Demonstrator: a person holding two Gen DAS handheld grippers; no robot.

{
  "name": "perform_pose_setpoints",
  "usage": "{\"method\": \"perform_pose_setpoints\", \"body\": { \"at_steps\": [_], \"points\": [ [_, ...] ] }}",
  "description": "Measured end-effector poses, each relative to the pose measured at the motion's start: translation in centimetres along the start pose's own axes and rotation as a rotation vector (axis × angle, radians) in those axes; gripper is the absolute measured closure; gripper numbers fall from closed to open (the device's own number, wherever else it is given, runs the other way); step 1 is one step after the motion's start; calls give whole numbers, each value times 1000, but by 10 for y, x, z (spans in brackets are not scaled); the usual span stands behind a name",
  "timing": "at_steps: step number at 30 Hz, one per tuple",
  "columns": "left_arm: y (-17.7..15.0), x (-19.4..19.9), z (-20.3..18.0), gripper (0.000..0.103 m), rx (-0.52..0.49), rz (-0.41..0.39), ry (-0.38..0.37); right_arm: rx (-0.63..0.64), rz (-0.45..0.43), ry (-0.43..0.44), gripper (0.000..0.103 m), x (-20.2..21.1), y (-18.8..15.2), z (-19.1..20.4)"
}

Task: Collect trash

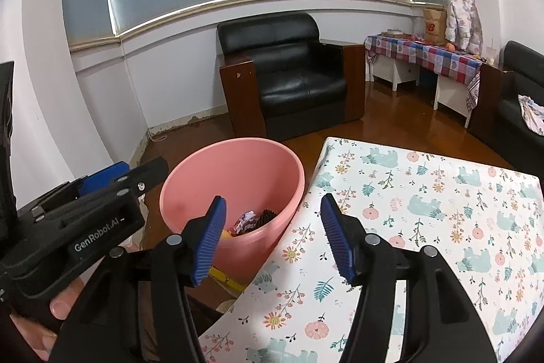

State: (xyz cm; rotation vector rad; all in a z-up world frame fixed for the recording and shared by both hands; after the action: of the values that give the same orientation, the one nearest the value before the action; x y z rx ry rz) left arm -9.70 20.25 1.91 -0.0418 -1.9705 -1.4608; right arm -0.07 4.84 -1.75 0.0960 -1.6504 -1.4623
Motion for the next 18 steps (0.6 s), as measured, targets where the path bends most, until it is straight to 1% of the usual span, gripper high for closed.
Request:
{"method": "perform_pose_setpoints", "body": {
  "at_steps": [18],
  "points": [
    [-15,21,-8,52,-28,-6,-3,-20,-57,-35,43,26,-8,0]
  ]
}}
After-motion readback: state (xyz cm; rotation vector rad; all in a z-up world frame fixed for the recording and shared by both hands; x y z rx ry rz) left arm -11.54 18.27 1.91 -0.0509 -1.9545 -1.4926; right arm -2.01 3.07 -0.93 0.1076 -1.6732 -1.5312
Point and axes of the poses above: each gripper's, at about its wrist camera, not at the fingertips, and x roughly against the way its jaws point, z to its left, y to its top, the point moved 4 cm from there along -x, roughly the way its jaws point, and after that the axes turned 5 degrees about -y, right-handed, at the moved point
